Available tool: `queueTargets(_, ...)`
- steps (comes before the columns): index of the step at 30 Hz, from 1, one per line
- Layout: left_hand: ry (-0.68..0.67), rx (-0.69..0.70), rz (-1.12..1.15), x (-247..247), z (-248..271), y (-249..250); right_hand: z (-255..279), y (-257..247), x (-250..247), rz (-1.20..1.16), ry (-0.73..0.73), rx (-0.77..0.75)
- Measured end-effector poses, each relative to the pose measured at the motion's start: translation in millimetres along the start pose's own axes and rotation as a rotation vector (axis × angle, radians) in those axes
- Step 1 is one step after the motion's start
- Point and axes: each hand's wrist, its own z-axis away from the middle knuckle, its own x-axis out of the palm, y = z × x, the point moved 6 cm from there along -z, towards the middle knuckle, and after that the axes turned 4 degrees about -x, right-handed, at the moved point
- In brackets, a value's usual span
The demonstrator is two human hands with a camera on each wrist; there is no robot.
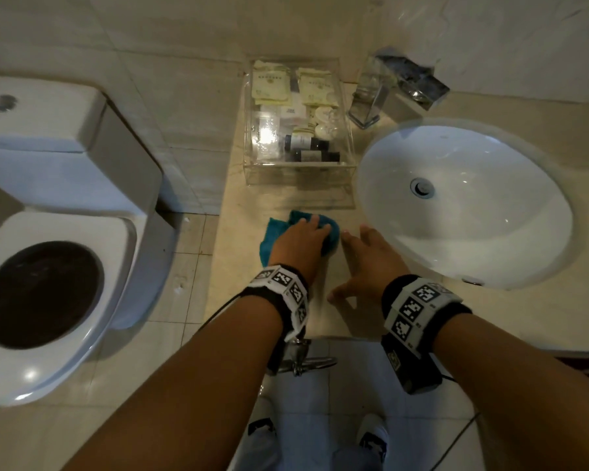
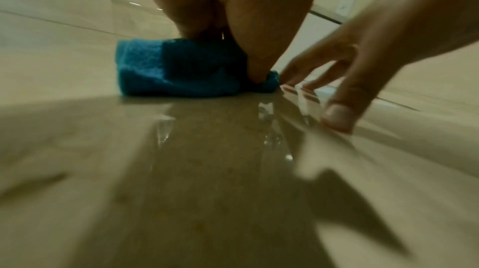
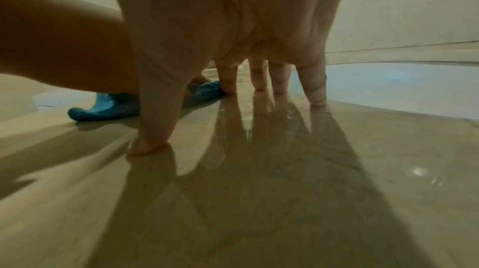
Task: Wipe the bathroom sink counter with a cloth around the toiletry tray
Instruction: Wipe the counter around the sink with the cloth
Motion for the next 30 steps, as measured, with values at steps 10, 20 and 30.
queueTargets(10, -0.013, -0.163, 0.044, -25.4, -23.9, -41.1, 1.2, 1.4, 1.9, 0.016, -0.062, -0.013)
queueTargets(20, -0.051, 0.095, 0.001, -5.1, -30.1, 13.5, -0.3, 0.3, 1.2, 0.016, -0.025, -0.023)
queueTargets(30, -0.023, -0.002, -0.017, -21.6, -54.9, 7.8, 0.4, 1.3, 1.5, 0.02, -0.028, -0.026)
